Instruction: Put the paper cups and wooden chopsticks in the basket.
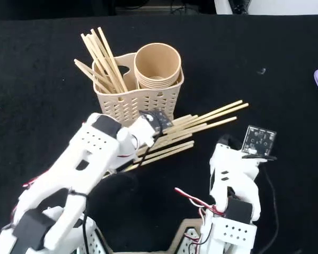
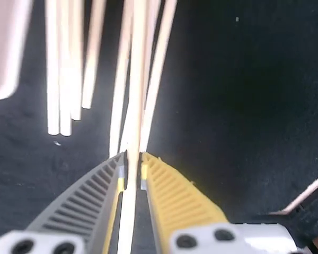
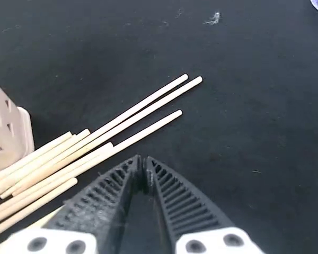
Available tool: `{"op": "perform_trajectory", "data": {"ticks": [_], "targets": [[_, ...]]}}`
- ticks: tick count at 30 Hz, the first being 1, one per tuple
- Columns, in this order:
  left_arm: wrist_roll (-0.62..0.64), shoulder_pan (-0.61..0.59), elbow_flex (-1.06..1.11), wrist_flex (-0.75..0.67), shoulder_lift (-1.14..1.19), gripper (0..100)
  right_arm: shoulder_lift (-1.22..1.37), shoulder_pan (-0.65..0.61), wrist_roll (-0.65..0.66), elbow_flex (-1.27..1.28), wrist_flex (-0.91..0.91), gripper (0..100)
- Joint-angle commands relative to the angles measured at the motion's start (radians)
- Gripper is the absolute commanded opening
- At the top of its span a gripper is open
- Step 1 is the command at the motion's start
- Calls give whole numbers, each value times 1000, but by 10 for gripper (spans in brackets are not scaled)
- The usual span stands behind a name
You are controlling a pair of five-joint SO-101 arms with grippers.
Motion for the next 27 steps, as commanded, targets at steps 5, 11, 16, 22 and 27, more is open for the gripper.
{"op": "perform_trajectory", "data": {"ticks": [5,11,16,22,27], "targets": [[84,-8,-47,34,-396,29,-93,20,-12,-2,-25,12],[213,-84,-54,-97,-721,29,-93,17,-12,-2,-25,12],[390,-242,-42,-307,-855,29,-91,-31,-5,-2,-18,12],[522,-283,-12,-623,-861,29,-91,-31,-5,-2,-17,12],[623,-280,124,-997,-789,29,-91,-31,-5,-2,-17,12]]}}
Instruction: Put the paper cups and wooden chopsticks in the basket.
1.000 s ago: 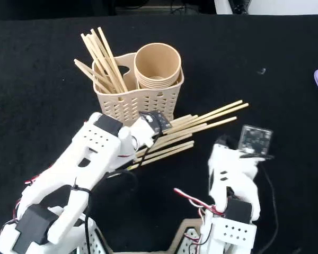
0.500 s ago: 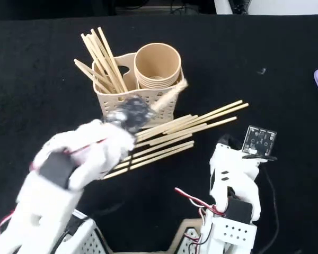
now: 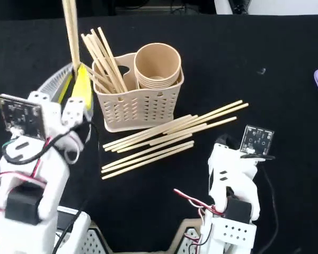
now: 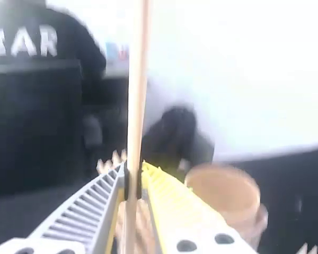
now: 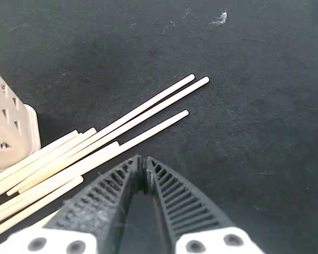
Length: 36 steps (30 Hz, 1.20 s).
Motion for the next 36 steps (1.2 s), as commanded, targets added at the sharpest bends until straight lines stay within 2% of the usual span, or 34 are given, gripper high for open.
{"op": "perform_trajectory", "data": {"ticks": [1,5,8,15,24,31,36], "targets": [[80,-5,68,-288,63,29,-91,-8,-3,-2,-17,12],[133,-5,148,-529,135,29,-91,-8,-3,-2,-17,12],[130,-5,173,-608,190,29,-91,-8,-3,-2,-17,12],[135,-5,174,-514,265,29,-91,-11,-3,-2,-18,12],[133,-2,199,-512,368,29,-91,-12,-3,-2,-20,12],[133,54,197,-511,413,32,-90,-12,-3,-2,-21,12],[135,48,193,-506,402,124,-90,-12,-3,-2,-21,12]]}}
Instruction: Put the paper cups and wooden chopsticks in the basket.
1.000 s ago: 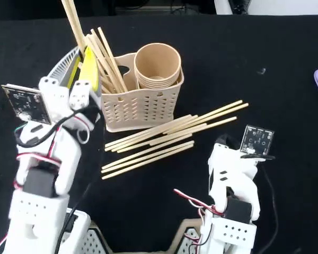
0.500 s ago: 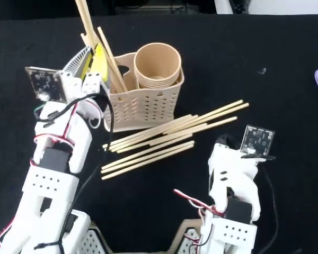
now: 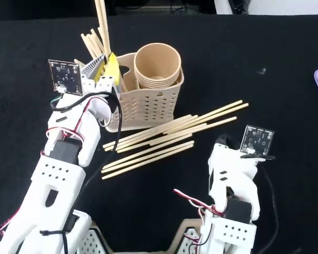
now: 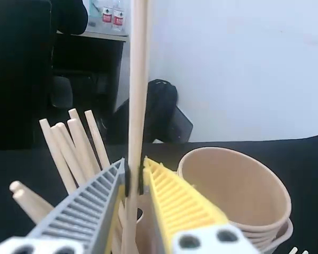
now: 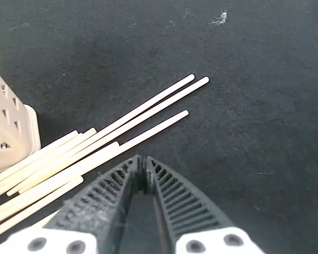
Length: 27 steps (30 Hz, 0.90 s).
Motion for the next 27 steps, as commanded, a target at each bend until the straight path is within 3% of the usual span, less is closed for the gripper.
{"op": "perform_trajectory", "data": {"ticks": [1,12,15,19,25,27], "targets": [[5,1,-19,9,-12,122,-90,-12,-2,-2,-21,12],[-5,-1,-73,14,-20,119,-90,-12,-2,-2,-23,12],[-41,-1,-128,98,-84,84,-90,-12,-2,-2,-23,12],[-152,10,-248,377,-180,67,-90,-12,-2,-2,-23,12],[-264,10,-410,984,-184,282,-90,-14,-2,-2,-23,12],[-308,10,-414,1129,-160,290,-90,-14,-2,-2,-23,12]]}}
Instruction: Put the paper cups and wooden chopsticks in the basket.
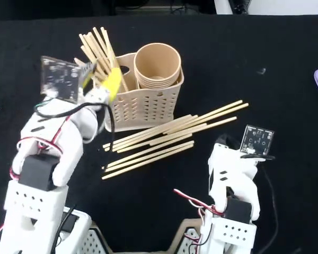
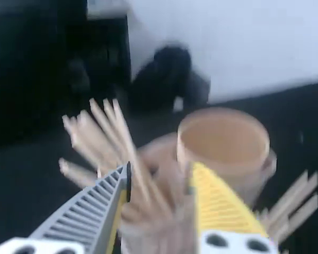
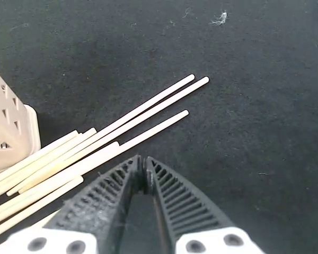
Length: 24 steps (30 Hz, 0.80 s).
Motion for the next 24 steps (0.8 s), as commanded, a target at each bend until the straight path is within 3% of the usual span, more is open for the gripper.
{"op": "perform_trajectory", "data": {"ticks": [1,4,7,17,24], "targets": [[-103,12,-68,313,26,287,-90,-14,-2,-2,-23,12],[-241,45,-31,442,68,285,-90,-14,-2,-2,-23,12],[-321,97,91,443,120,285,-90,-14,-2,-2,-23,12],[-333,116,406,-98,410,285,-90,-14,-2,-2,-20,12],[-339,114,409,-290,606,284,-90,-14,-2,-2,-21,12]]}}
